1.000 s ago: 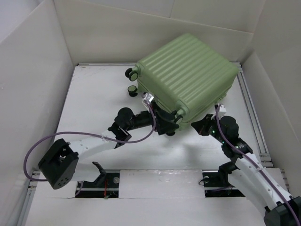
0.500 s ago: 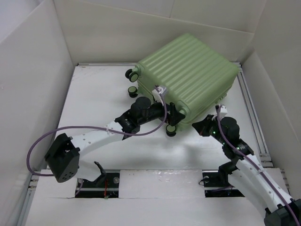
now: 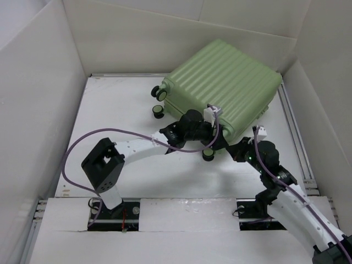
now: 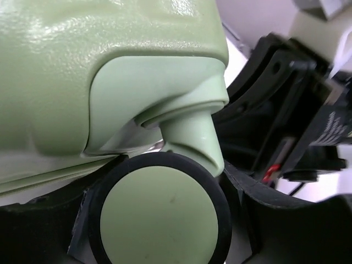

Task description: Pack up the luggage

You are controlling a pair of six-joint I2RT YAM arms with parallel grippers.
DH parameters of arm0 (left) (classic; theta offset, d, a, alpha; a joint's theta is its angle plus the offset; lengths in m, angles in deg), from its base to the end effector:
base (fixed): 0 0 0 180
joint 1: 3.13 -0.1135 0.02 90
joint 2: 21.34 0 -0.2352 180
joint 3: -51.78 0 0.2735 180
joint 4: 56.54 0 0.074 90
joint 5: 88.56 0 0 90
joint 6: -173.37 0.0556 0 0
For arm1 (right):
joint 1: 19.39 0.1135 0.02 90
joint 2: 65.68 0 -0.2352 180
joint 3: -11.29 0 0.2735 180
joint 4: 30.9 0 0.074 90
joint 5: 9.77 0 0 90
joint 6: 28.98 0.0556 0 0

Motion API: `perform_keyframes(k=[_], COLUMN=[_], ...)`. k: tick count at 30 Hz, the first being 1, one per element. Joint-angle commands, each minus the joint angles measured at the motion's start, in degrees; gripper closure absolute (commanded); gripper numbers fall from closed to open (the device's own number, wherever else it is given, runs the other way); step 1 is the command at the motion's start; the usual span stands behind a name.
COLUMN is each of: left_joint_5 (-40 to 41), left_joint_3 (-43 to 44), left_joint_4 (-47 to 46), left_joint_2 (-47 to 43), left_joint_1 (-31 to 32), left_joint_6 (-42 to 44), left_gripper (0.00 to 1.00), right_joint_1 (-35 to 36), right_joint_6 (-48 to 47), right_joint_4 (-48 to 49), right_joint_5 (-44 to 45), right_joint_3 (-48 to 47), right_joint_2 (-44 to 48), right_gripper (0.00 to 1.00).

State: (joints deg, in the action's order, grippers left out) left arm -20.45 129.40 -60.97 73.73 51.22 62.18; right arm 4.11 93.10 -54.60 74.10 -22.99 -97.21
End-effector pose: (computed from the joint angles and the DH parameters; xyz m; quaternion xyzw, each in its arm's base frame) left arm 0.2303 -0.3567 0.2375 0.3325 0.7028 -0.4917 0.3920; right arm 0.1934 0.0906 0.2034 0.0313 0.8227 0.3028 0.4801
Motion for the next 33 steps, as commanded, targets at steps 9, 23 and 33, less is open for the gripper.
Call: perform_keyframes(k=[9,23,33], left_joint_5=[-13.7,-5.0,22.3], left_joint_3=[9.6,-1.2,-20.5], left_joint_4=[-17.9,-16.4,-6.7], left_joint_2=[5.1,-7.7,-35.9], left_joint_1=[2.9,5.7,-8.1], left_joint_6=[-11.3,-15.0,-12.6], left_gripper=[0.95,0.00,0.00], right_joint_1=[23.1,24.5,21.7], right_joint_6=[13.1,14.4,13.1], right_joint_4=[29.8,22.1,17.4], right_joint_5=[1.1,21.0,16.4], right_joint_3=[4.7,6.1,4.2], right_joint_2=[-11.8,-2.3,-1.8], right_gripper=[1.00,1.00,1.00])
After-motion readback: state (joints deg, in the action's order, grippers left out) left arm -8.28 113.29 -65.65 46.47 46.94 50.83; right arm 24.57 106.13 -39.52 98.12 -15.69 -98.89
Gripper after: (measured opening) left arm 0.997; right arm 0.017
